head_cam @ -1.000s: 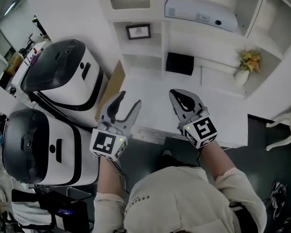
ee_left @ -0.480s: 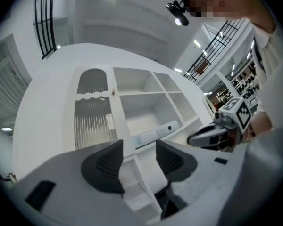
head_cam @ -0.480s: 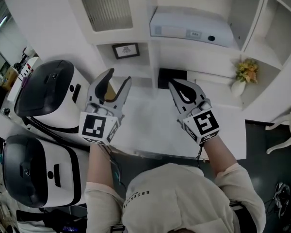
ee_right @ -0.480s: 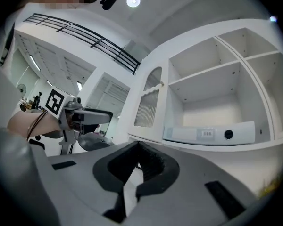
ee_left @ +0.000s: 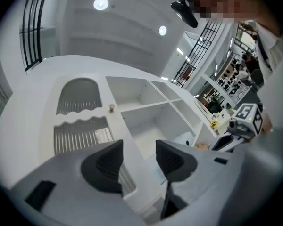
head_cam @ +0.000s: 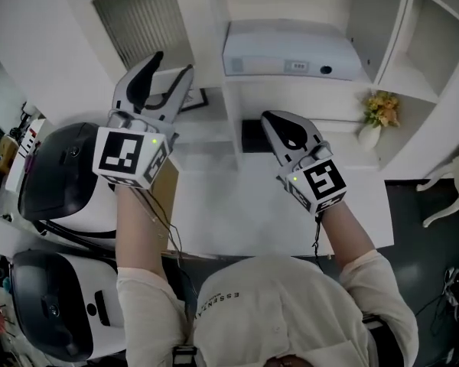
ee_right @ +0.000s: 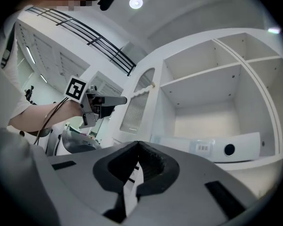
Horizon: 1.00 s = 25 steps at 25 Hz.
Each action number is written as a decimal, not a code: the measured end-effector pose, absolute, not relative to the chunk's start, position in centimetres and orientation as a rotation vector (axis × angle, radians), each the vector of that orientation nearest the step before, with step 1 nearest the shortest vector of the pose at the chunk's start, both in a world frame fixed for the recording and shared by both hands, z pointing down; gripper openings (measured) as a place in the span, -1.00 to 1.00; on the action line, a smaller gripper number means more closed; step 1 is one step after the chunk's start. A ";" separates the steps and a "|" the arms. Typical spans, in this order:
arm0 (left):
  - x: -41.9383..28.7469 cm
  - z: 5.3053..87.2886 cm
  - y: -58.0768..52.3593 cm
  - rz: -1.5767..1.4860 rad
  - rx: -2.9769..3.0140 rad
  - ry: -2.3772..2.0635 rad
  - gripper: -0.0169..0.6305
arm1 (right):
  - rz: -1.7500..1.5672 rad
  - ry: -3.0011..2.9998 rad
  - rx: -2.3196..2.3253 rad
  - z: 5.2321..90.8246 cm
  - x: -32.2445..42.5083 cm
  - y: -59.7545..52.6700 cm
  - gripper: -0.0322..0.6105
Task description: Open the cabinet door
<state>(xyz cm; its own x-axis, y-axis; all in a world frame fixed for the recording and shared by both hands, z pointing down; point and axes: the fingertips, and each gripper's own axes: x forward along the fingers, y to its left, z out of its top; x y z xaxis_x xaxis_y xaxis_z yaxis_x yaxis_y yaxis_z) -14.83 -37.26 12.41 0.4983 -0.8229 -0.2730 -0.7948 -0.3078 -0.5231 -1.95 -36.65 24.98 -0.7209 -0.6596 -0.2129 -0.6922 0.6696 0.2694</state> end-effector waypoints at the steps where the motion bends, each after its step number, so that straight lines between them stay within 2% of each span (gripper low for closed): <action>1: -14.8 11.7 -37.9 -0.052 -2.141 1.306 -0.29 | 0.500 2.766 -1.151 24.5 -1.8 -37.2 -0.85; 9: -13.3 6.7 -42.1 -0.082 -2.038 1.256 -0.29 | 0.530 2.702 -1.245 21.5 -2.4 -39.5 -0.85; 18: -13.3 -0.9 -45.3 -0.070 -1.898 1.280 -0.29 | 0.529 2.708 -1.276 21.9 -3.2 -41.2 -0.85; 25: -11.9 -3.4 -46.8 -0.103 -1.817 1.235 -0.29 | 0.588 2.726 -1.207 21.3 -3.5 -41.0 -0.86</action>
